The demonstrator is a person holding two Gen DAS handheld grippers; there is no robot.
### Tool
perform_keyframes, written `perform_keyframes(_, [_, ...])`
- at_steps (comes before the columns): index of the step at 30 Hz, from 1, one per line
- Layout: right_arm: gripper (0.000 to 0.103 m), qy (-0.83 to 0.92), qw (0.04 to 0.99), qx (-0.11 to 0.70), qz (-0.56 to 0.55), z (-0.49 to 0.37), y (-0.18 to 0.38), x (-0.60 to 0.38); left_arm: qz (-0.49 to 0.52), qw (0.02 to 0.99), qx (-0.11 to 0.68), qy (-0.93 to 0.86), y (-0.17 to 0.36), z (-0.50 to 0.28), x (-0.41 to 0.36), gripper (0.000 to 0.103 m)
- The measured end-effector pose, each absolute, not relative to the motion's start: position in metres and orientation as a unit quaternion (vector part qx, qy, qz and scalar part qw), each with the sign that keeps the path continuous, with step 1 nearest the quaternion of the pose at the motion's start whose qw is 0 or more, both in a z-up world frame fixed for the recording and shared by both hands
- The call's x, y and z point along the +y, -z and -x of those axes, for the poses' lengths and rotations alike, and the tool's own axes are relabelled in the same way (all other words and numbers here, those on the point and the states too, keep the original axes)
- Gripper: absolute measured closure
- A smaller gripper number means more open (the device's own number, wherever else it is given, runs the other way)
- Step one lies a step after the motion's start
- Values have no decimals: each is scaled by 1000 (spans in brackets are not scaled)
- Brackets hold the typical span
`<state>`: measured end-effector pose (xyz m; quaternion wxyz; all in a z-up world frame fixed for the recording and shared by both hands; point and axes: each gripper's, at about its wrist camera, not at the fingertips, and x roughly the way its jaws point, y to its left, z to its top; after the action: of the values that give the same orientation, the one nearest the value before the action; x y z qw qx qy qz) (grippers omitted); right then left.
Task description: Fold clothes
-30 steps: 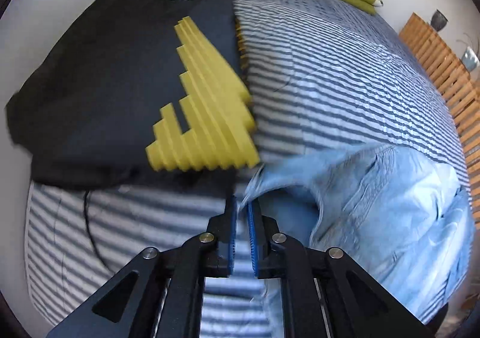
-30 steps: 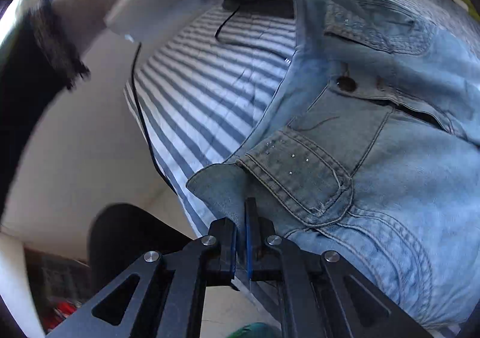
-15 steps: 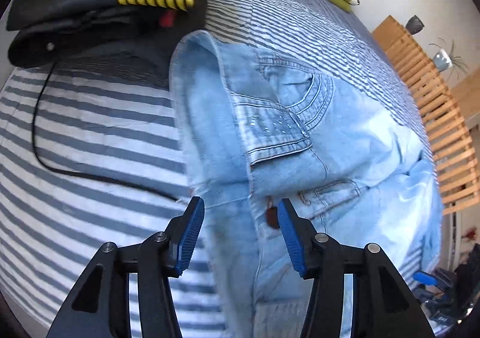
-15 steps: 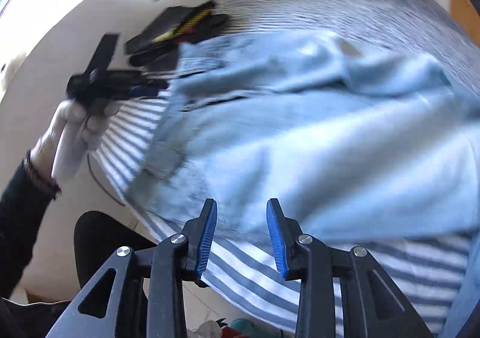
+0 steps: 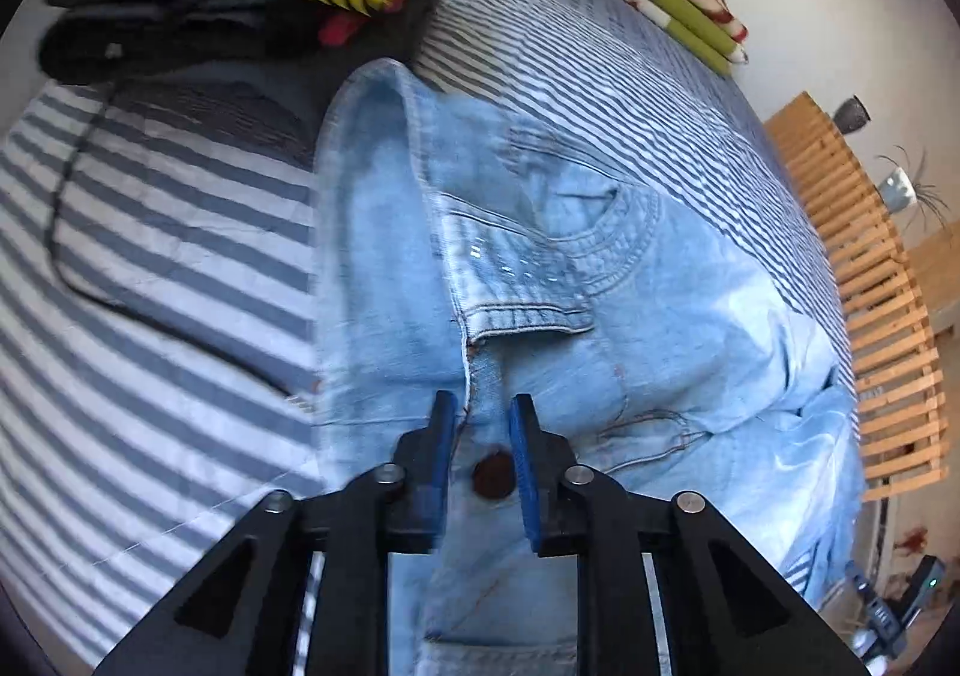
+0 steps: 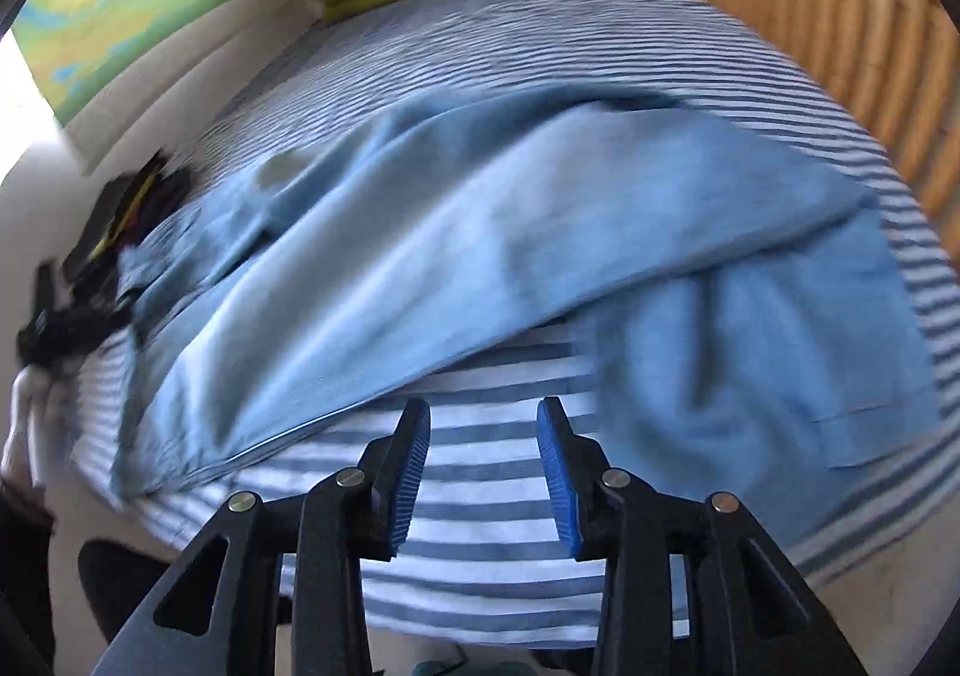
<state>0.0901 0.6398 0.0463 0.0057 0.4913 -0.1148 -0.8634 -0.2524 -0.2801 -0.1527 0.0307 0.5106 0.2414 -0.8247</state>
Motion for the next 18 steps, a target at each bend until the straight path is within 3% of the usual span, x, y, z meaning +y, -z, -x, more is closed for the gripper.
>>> perform_keyframes(1, [61,864,-18,-121,-489,-89,-47,662,-514,36,239,823,149,244,-283,48])
perform_keyframes(3, [60,861,-57,-133,-488,-88,-48,699,-523,20,242,817,148,224,-284,22])
perform_keyframes(4, [59,858,-76,-140,-489,-86,-46,718,-530,10,243,812,149,215,-284,18])
perform_keyframes(9, [56,827,-132,-160,-523,-79,-25,785,-578,-16,263,773,169,180,-272,17])
perform_keyframes(14, [56,817,-87,-217,-528,-81,-14,783,-582,-9,250,774,185,167,-247,11])
perform_keyframes(15, [56,816,-76,-225,-527,-78,-14,781,-579,0,238,780,182,165,-241,13])
perform_keyframes(16, [56,815,-65,-235,-526,-74,-14,778,-573,7,225,788,179,165,-236,37])
perform_keyframes(18, [53,814,-48,-253,-522,-63,-14,774,-580,29,201,789,180,172,-228,71])
